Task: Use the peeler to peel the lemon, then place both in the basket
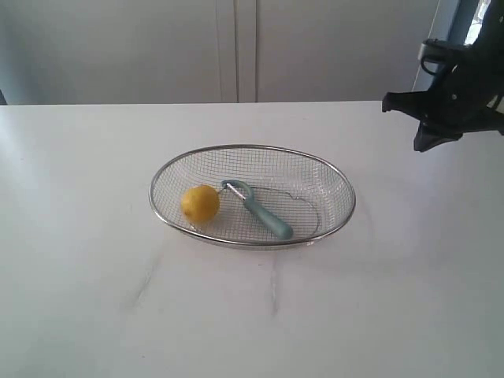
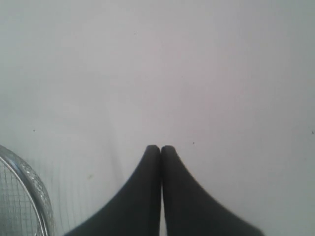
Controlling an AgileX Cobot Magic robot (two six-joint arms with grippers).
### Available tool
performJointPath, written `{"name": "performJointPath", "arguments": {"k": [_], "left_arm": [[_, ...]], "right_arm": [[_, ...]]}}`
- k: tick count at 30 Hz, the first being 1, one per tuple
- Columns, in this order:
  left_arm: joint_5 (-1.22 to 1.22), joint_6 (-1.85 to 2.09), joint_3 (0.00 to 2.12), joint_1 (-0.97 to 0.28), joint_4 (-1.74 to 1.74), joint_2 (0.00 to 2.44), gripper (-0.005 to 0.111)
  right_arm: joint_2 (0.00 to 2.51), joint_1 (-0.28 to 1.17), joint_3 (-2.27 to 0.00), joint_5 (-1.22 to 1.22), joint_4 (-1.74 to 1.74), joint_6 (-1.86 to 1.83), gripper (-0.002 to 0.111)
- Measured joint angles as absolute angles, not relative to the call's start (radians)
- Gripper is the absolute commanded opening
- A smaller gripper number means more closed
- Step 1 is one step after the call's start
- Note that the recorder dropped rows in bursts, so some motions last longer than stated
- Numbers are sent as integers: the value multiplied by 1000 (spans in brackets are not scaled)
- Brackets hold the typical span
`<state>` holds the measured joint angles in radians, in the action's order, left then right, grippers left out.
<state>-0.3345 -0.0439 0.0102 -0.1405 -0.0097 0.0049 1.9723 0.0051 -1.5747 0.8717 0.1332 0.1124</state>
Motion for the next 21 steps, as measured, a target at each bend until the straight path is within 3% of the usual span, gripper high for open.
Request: {"name": "performJointPath", "arguments": {"k": [21], "left_arm": [[-335,-44,10,-141,-10,5,0]], "right_arm": [[1850,5,-1575,1198,107,112,0]]}}
